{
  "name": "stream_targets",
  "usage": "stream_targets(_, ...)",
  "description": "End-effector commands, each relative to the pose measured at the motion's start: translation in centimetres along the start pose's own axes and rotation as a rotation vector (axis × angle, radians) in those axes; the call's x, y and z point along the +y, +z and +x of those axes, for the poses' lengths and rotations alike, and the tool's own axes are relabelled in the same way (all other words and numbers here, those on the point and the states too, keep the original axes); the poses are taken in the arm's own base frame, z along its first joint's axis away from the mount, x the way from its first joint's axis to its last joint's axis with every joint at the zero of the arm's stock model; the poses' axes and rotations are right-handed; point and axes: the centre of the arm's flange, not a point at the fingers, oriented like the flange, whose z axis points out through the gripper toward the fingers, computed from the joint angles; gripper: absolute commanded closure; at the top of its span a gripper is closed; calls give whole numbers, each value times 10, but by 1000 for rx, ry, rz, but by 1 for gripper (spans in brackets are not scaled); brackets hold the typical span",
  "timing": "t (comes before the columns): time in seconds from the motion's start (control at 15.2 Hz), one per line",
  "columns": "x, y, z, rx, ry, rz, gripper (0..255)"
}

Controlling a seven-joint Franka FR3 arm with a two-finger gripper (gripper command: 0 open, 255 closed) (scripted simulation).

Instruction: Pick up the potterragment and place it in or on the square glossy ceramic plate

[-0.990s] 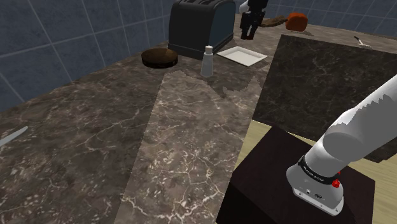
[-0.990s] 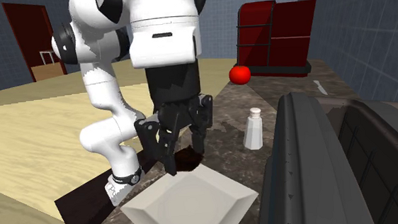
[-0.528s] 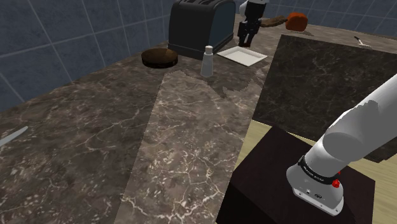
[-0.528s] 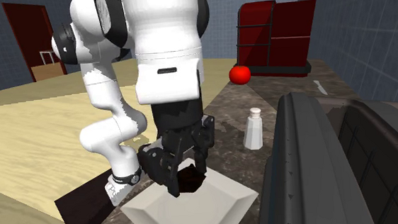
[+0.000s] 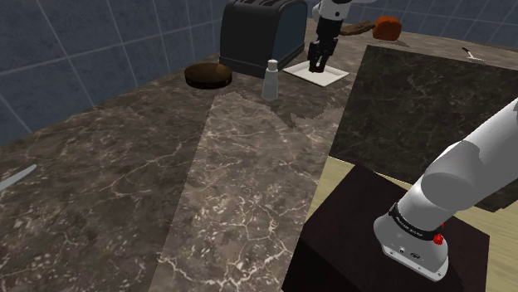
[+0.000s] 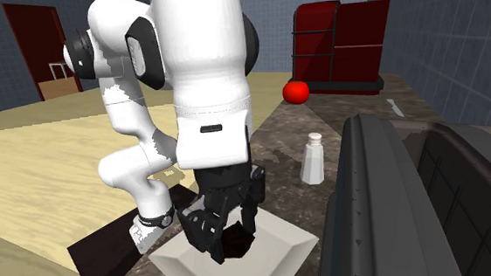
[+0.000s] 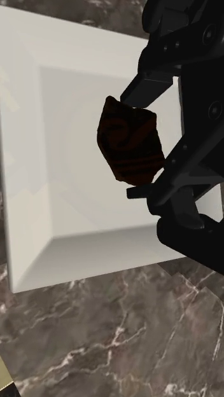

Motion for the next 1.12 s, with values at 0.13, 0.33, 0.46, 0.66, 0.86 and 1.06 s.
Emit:
stream_targets(0.13,0,2,0,1,0,0,255)
stream_targets(0.33,0,2,0,0,0,0,255)
stream_targets(0.46,0,2,0,1,0,0,0)
stream_targets(0.66,0,2,0,1,0,0,0)
stream_targets(0.86,0,-11,0,1,0,0,0)
stream_targets(1.06,0,-48,0,1,0,0,0)
